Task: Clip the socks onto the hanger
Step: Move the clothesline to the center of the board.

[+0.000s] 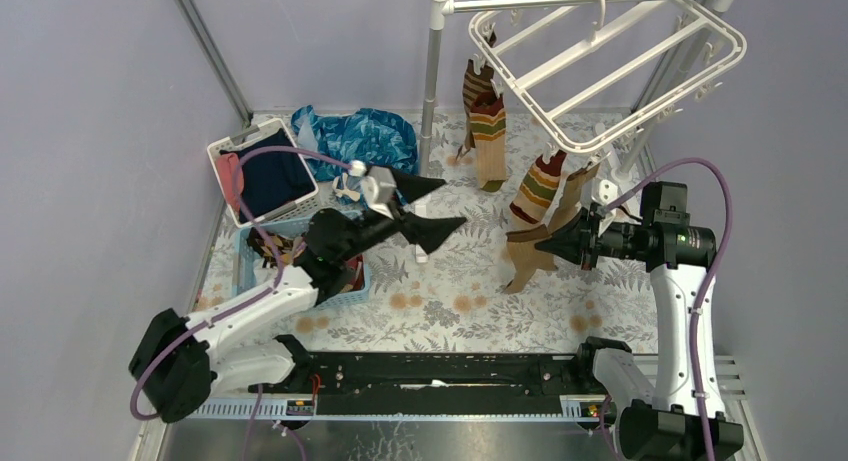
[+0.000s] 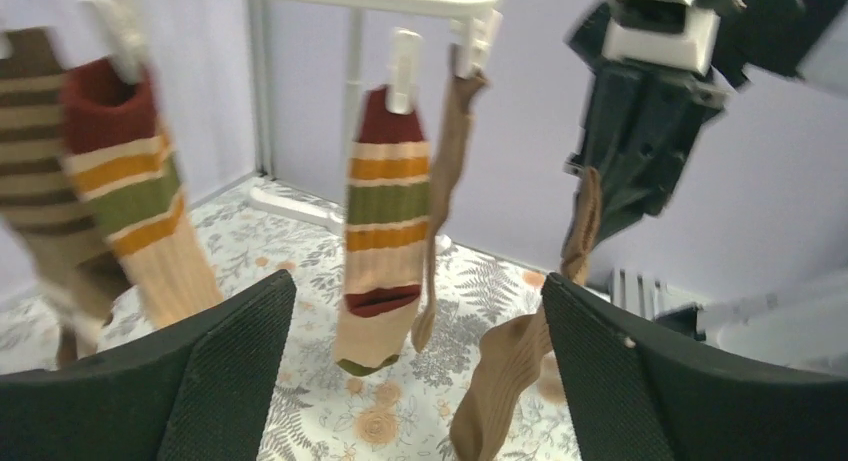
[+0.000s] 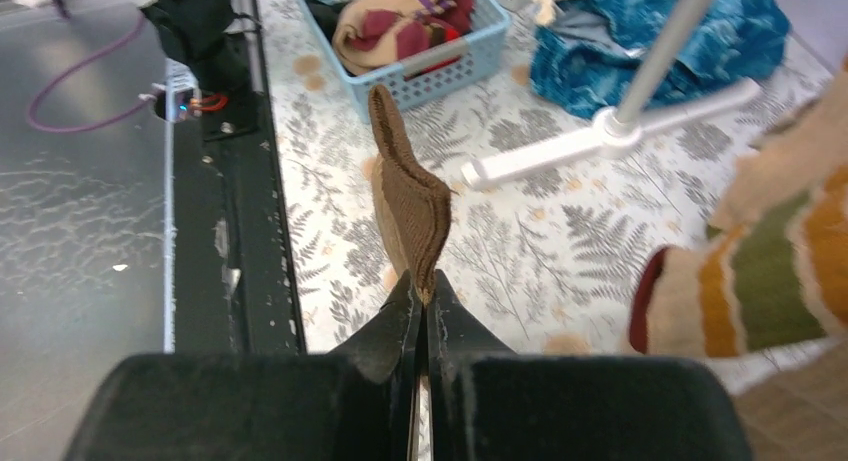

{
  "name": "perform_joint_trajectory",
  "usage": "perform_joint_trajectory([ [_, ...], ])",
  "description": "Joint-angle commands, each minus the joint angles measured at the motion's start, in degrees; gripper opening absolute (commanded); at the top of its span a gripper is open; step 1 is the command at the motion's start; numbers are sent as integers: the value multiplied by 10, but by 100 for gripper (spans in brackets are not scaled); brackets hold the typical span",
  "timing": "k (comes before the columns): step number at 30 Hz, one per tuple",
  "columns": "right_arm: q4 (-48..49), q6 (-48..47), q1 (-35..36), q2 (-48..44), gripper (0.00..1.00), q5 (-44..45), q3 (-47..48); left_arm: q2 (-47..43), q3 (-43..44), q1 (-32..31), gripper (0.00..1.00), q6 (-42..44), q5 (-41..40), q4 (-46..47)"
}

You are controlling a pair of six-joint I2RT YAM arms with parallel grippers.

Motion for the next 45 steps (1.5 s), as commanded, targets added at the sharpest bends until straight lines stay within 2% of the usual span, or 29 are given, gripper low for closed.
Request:
perform_joint_trajectory([
  [1,-22,27,-16,-6,0,87,50,-38,-22,63,99,-55,-23,16],
  [6,-17,75,-17,0,0,173,68,-18,20,108,99,31,-118,-55],
  [10,-31,83,-17,0,0,195,74,78,92,126,96,112,-184,-66],
  [12,-41,83,-17,-2,0,203,79,126,135,129,90,129,-236,-66],
  [17,-63,85,-17,-10,0,248,89,213,212,131,84,148,-314,-49],
  [22,-49,121,-28,-5,0,330,81,257,237,140,80,162,-325,-43],
  [29,-66,59,-161,16,0,360,121,310,279,168,66,154,-326,-51],
  [32,-72,34,-204,25,0,364,149,320,285,187,48,123,-320,-45],
  [35,-71,14,-249,41,0,354,167,326,288,207,34,101,-297,-34],
  [39,-99,-31,-329,77,0,277,182,337,308,226,31,101,-277,-35],
  [45,-138,-73,-356,118,0,208,184,371,359,263,32,94,-257,-51],
])
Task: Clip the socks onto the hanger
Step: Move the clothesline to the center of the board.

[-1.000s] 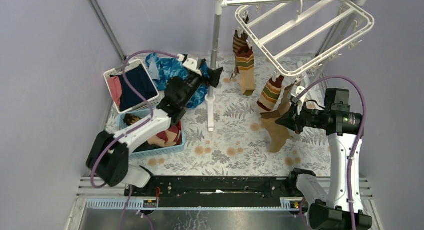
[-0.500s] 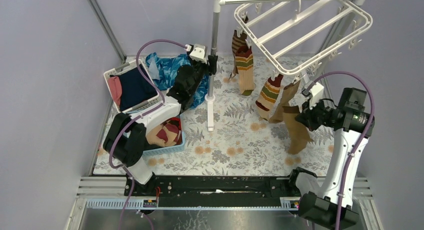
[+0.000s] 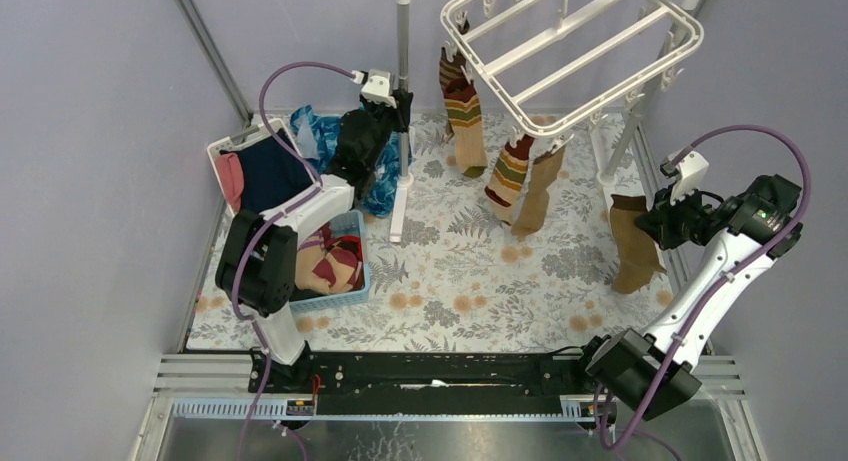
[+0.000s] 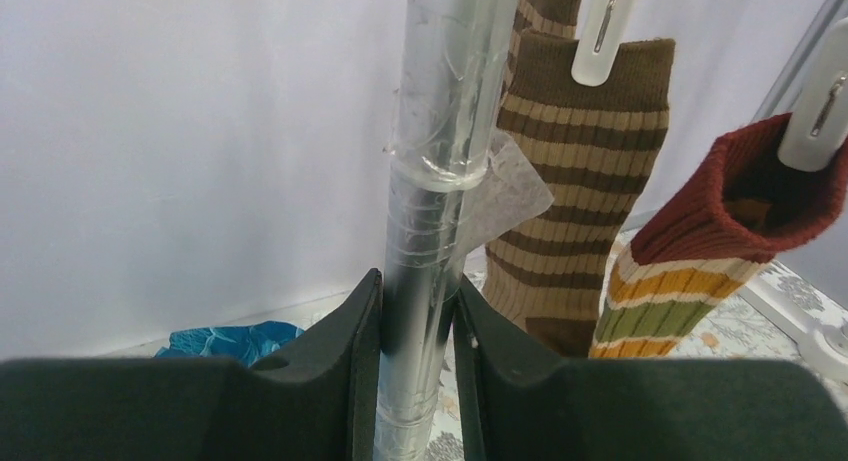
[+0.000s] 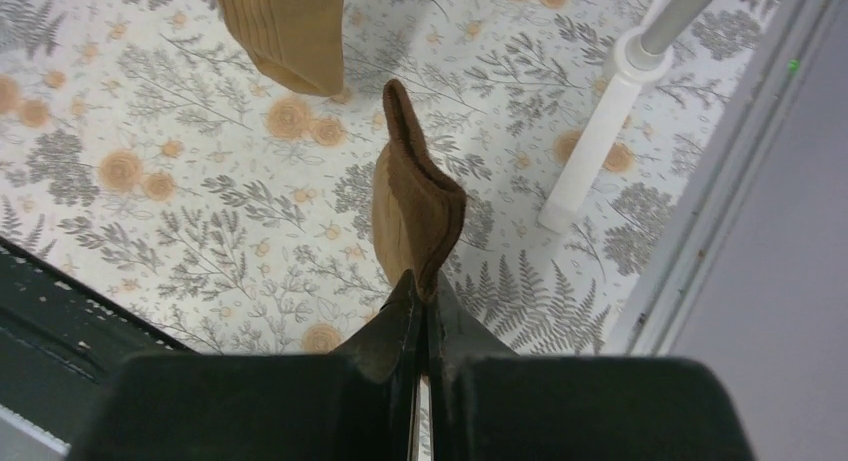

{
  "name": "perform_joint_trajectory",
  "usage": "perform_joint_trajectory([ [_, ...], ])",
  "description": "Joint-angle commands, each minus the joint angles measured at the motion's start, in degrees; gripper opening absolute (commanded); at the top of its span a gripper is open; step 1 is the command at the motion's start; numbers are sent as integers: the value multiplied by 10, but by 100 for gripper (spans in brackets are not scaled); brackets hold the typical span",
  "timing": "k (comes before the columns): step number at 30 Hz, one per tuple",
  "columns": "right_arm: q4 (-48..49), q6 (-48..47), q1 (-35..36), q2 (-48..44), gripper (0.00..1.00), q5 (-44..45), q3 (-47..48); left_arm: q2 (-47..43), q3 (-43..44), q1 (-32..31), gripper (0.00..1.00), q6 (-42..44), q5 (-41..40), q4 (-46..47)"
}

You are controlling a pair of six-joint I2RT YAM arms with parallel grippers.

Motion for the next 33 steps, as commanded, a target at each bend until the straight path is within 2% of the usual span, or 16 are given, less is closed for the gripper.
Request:
perform_joint_trajectory([
  [1,-45,-46,-8,12,0,-81,10,30,57,44,31,-18,-9,2],
  [9,8,-36,-7,-24,0,-185,-45,70,88,90,32,-36,19,-1],
  [15,28,-34,11,-22,0,-245,-72,76,92,126,34,-67,72,5],
  [21,136,66,58,-31,0,-242,-99,66,76,149,42,-89,94,9],
  [28,298,209,106,-53,0,-227,-136,-9,-1,158,47,-160,88,44],
  [31,334,235,119,-43,0,-233,-136,-67,-43,159,54,-199,76,39],
  [33,354,242,124,-34,0,-240,-134,-115,-79,159,64,-224,64,32],
])
